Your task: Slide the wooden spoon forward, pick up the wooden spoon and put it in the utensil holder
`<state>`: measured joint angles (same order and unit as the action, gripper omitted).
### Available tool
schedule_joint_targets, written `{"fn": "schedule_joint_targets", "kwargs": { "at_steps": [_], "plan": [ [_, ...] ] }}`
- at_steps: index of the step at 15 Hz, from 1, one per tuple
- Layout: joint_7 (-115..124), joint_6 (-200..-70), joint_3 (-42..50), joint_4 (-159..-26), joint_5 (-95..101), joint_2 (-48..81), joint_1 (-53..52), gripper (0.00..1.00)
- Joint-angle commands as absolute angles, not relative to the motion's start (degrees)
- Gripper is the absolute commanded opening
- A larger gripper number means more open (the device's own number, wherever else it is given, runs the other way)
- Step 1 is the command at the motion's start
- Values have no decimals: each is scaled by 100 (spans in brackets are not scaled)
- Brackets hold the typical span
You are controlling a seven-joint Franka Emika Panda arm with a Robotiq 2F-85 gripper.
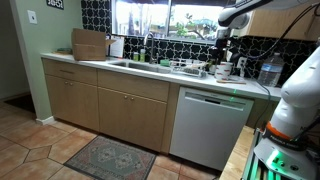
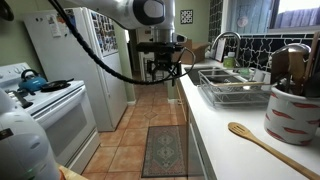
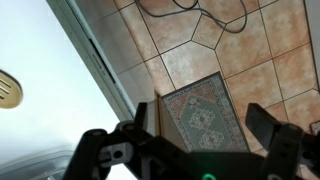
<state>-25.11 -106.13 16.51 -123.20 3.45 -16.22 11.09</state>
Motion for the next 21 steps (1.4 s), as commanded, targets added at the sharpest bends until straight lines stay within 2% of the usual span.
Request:
{"fn": "schedule_joint_targets", "kwargs": {
  "at_steps": [1, 13, 21],
  "plan": [
    [-2320, -10885, 1749, -12435, 578, -1724, 1301, 100],
    [-1262, -12319, 1995, -12583, 2095, -1132, 1970, 100],
    [-1409, -13706, 2574, -12432, 1165, -249, 2286, 100]
  ]
}}
